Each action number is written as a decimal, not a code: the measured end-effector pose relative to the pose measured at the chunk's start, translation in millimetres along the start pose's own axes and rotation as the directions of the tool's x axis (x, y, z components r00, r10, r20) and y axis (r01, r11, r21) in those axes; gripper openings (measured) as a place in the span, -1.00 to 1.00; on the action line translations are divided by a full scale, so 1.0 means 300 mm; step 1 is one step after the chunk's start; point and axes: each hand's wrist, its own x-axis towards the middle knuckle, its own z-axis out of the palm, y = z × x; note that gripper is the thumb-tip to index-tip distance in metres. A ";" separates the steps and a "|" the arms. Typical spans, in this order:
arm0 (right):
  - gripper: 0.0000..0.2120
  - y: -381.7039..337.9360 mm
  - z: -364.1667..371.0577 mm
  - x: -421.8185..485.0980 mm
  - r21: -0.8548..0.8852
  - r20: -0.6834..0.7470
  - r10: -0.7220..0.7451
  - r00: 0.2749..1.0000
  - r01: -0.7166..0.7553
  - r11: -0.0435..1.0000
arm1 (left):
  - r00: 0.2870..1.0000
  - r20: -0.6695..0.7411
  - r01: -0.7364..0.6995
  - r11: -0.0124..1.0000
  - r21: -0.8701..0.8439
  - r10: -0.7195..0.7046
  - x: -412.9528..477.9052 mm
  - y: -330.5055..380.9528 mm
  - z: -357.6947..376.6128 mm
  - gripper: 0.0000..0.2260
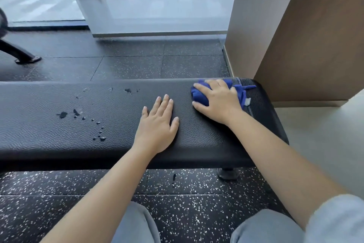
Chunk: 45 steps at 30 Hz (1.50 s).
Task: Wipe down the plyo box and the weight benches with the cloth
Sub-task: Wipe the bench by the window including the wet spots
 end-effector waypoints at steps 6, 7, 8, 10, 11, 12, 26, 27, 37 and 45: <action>-0.42 -0.042 0.021 -0.281 0.039 -0.150 -0.089 0.985 0.096 0.995 | 1.000 0.013 -0.007 1.000 -0.009 0.007 -0.003 -0.007 -0.009 -0.50; -0.42 -0.048 0.019 -0.280 0.044 -0.132 -0.072 0.989 0.079 0.996 | 1.000 0.015 -0.015 1.000 -0.016 0.015 0.001 -0.008 -0.010 -0.50; -0.41 -0.052 0.012 -0.270 0.050 -0.108 -0.056 0.993 0.061 0.997 | 1.000 0.011 -0.028 0.999 -0.024 0.028 0.009 -0.013 -0.012 -0.50; -0.37 -0.057 -0.003 -0.231 0.062 -0.060 -0.034 0.998 0.038 0.997 | 0.998 -0.019 -0.068 0.997 -0.034 0.068 0.032 -0.031 -0.016 -0.50; -0.33 -0.060 -0.006 -0.205 0.063 -0.042 -0.024 0.999 0.026 0.998 | 0.996 -0.039 -0.086 0.995 -0.041 0.085 0.043 -0.040 -0.018 -0.50; -0.29 -0.061 -0.005 -0.175 0.057 -0.040 -0.013 0.999 0.015 0.998 | 0.994 -0.053 -0.098 0.994 -0.051 0.095 0.051 -0.048 -0.017 -0.50; -0.20 -0.022 -0.028 0.156 0.013 0.111 -0.005 0.994 0.004 1.000 | 0.997 -0.077 -0.032 0.991 -0.128 0.022 0.058 -0.052 -0.006 -0.46; -0.18 -0.025 -0.021 0.154 0.027 0.120 0.001 0.993 -0.004 1.000 | 0.997 -0.067 -0.031 0.992 -0.124 0.023 0.057 -0.051 -0.006 -0.47; -0.41 -0.109 0.010 -0.212 0.043 -0.018 0.014 1.000 -0.014 0.999 | 1.000 -0.022 -0.013 0.993 -0.121 0.011 0.058 -0.051 -0.010 -0.47; -0.47 -0.149 0.019 -0.289 0.021 -0.147 0.047 0.988 -0.044 0.999 | 1.000 0.025 -0.008 0.996 -0.086 0.011 0.054 -0.037 -0.011 -0.44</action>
